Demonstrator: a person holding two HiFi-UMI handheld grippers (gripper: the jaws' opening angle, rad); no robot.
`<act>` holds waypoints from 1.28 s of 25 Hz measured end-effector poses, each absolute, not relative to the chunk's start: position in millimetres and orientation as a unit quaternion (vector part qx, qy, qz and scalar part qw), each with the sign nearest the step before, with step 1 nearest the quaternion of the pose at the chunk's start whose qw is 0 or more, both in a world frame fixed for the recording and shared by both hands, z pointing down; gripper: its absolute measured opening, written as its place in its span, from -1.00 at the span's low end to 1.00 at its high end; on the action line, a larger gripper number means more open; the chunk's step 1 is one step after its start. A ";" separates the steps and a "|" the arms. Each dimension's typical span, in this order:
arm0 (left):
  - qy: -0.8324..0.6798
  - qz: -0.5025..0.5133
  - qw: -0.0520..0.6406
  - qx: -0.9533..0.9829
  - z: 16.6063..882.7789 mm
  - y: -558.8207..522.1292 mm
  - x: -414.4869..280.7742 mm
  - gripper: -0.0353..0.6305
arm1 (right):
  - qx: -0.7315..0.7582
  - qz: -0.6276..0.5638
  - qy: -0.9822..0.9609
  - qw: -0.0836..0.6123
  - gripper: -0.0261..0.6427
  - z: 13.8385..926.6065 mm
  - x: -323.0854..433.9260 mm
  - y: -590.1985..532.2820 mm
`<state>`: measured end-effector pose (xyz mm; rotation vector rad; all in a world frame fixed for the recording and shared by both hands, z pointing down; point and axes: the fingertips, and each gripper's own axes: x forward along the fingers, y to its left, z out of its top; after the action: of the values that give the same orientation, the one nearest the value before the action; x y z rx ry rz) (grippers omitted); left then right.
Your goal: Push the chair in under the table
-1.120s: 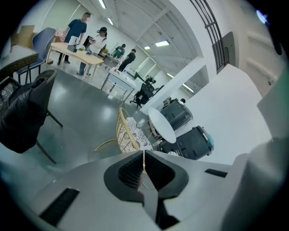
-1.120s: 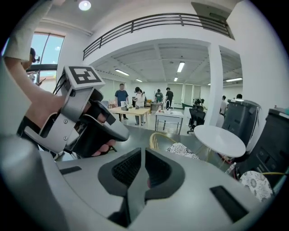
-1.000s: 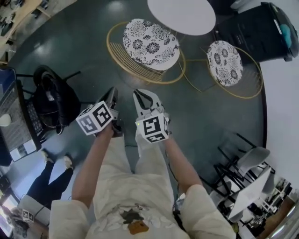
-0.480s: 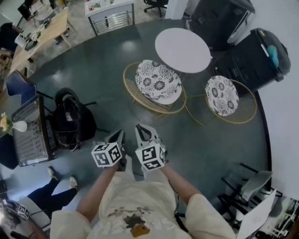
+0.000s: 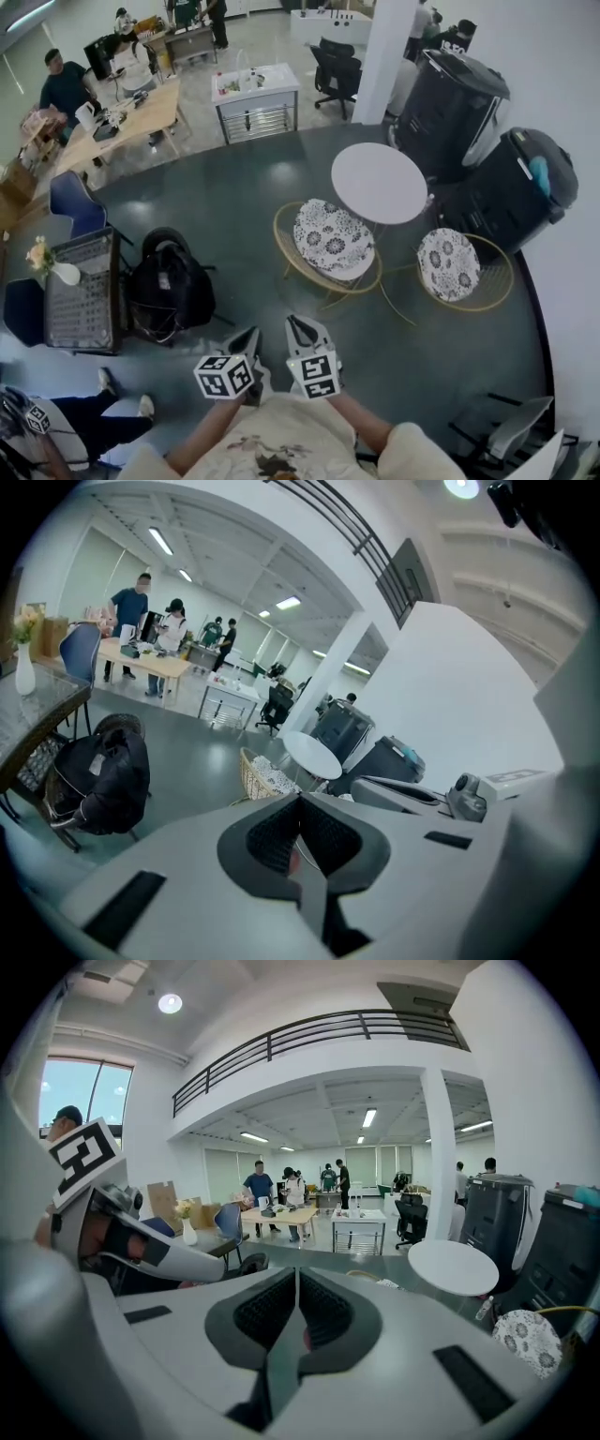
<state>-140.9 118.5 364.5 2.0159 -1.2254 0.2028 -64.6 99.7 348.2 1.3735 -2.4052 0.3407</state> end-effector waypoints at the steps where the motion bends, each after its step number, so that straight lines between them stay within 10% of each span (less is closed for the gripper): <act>1: -0.478 0.078 0.370 0.793 357.9 121.3 -139.6 -0.87 | 0.486 0.114 -0.850 0.170 -0.87 343.1 -66.2 103.4; 32: -0.471 0.101 0.279 0.831 313.5 157.8 -104.5 -0.87 | 0.505 0.099 -0.849 0.121 -0.88 296.0 -55.0 150.9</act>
<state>-104.5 157.8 313.5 2.2281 -1.2628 0.2702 -55.0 150.9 296.0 1.4754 -2.4780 0.2878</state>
